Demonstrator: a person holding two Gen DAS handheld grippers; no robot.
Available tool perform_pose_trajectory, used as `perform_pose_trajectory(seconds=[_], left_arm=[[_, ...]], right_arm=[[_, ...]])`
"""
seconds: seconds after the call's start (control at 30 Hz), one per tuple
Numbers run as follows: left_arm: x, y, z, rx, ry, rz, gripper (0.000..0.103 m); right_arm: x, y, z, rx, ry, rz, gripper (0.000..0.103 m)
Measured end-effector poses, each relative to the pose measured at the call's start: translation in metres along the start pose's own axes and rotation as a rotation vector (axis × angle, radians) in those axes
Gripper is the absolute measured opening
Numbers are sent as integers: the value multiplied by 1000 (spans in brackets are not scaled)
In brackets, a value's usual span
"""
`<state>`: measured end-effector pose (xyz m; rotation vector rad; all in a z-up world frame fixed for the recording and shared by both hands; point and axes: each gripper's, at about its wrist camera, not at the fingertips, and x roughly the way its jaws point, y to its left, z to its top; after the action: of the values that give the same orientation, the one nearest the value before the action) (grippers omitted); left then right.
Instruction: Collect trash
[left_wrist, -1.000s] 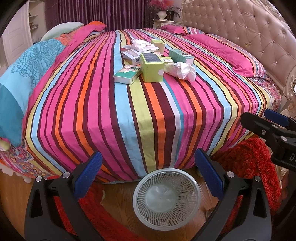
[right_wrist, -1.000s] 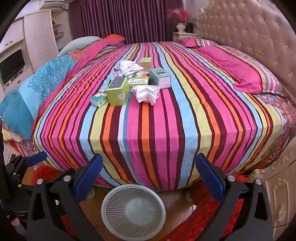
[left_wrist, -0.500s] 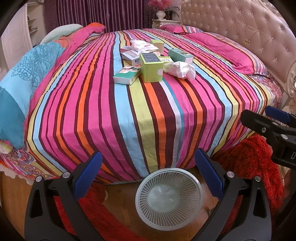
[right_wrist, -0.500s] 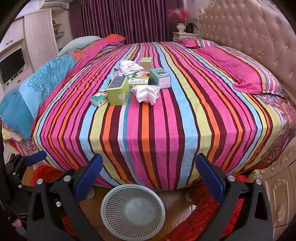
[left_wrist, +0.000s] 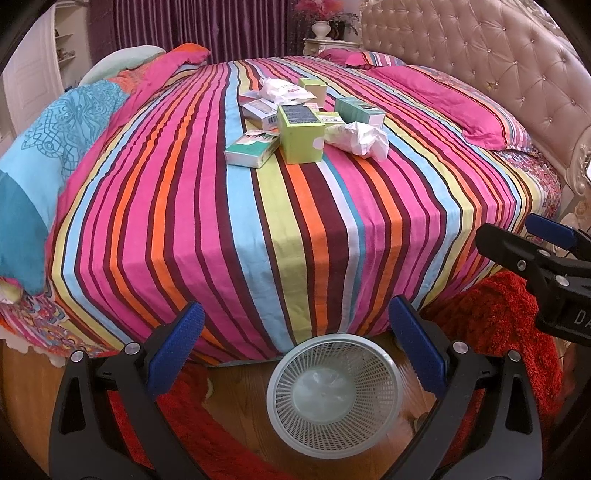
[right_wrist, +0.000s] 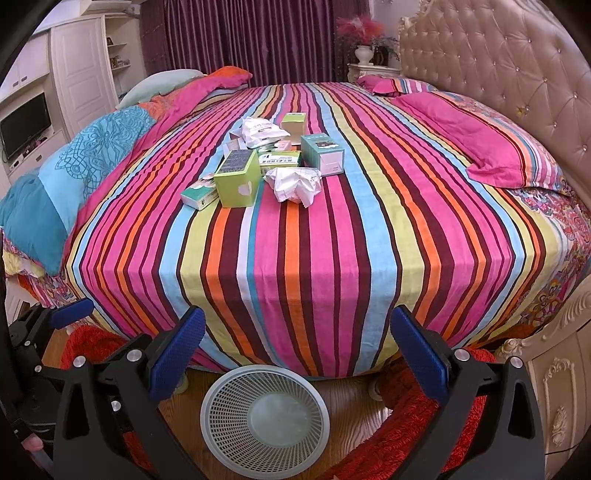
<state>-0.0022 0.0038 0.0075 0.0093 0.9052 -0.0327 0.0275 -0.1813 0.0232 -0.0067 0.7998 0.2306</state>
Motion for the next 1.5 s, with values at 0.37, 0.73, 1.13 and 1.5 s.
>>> perform_pose_trajectory(seconds=[0.37, 0.73, 1.13, 1.5], left_arm=[[2, 2, -2, -12, 9, -7, 97], [0, 4, -2, -23, -1, -23, 97], [1, 6, -1, -31, 1, -27, 97], [-2, 5, 1, -31, -7, -26, 97]], right_arm=[[0, 0, 0, 1, 1, -2, 95], [0, 1, 0, -9, -1, -6, 95], [0, 1, 0, -7, 2, -9, 95], [0, 0, 0, -7, 5, -10, 95]])
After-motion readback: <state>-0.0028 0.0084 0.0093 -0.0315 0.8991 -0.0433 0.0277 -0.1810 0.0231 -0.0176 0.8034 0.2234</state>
